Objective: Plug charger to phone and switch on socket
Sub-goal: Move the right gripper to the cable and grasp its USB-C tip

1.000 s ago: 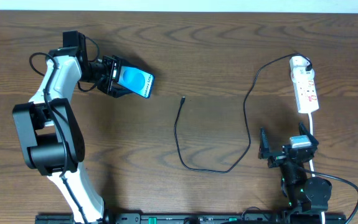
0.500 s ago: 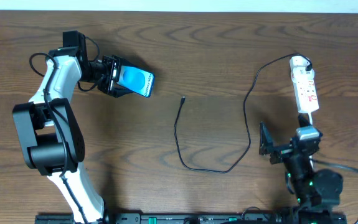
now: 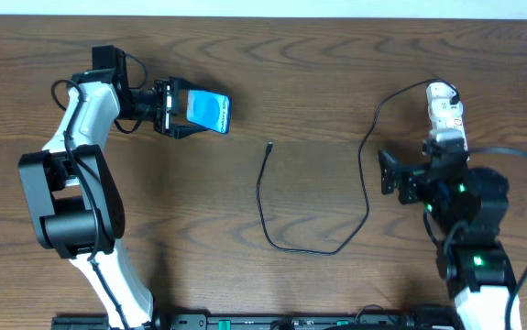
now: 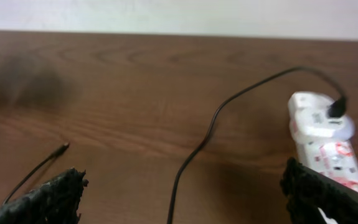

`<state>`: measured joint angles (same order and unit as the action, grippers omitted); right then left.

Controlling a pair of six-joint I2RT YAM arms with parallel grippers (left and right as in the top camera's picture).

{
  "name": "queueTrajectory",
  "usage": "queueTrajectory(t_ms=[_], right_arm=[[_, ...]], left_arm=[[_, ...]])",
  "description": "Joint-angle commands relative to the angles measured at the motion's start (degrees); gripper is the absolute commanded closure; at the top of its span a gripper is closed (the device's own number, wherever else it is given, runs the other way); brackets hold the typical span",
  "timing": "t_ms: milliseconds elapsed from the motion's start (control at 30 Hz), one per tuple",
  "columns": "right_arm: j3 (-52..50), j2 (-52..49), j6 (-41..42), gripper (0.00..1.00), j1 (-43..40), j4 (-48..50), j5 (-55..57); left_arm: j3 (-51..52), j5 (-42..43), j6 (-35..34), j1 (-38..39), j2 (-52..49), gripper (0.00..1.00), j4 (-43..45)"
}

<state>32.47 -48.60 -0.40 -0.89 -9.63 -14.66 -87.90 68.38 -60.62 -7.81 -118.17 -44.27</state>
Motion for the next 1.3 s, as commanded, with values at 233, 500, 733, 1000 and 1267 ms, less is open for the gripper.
queueTrajectory(t_ms=[233, 500, 733, 1000, 1267], right_arm=[[7.8, -14.6, 0.6, 0.01, 0.4, -2.9, -10.6], [18.7, -24.5, -0.5, 0.01, 1.9, -14.3, -10.4], [28.3, -31.6, -3.1, 0.01, 3.1, -25.3, -10.6], [37.7, -40.0, -4.1, 0.01, 6.4, -33.9, -12.9], [39.1, -43.7, -5.4, 0.01, 7.7, -31.7, -17.0]], left_arm=[[-1.5, 12.5, -6.0, -0.3, 1.7, 0.36, 0.0], [-1.5, 13.5, -9.0, -0.2, 1.7, 0.36, 0.0], [-1.5, 13.5, -10.0, -0.2, 1.7, 0.36, 0.0], [-1.5, 12.4, -11.6, -0.2, 1.7, 0.36, 0.1], [-1.5, 11.5, -11.7, -0.2, 1.7, 0.36, 0.1]])
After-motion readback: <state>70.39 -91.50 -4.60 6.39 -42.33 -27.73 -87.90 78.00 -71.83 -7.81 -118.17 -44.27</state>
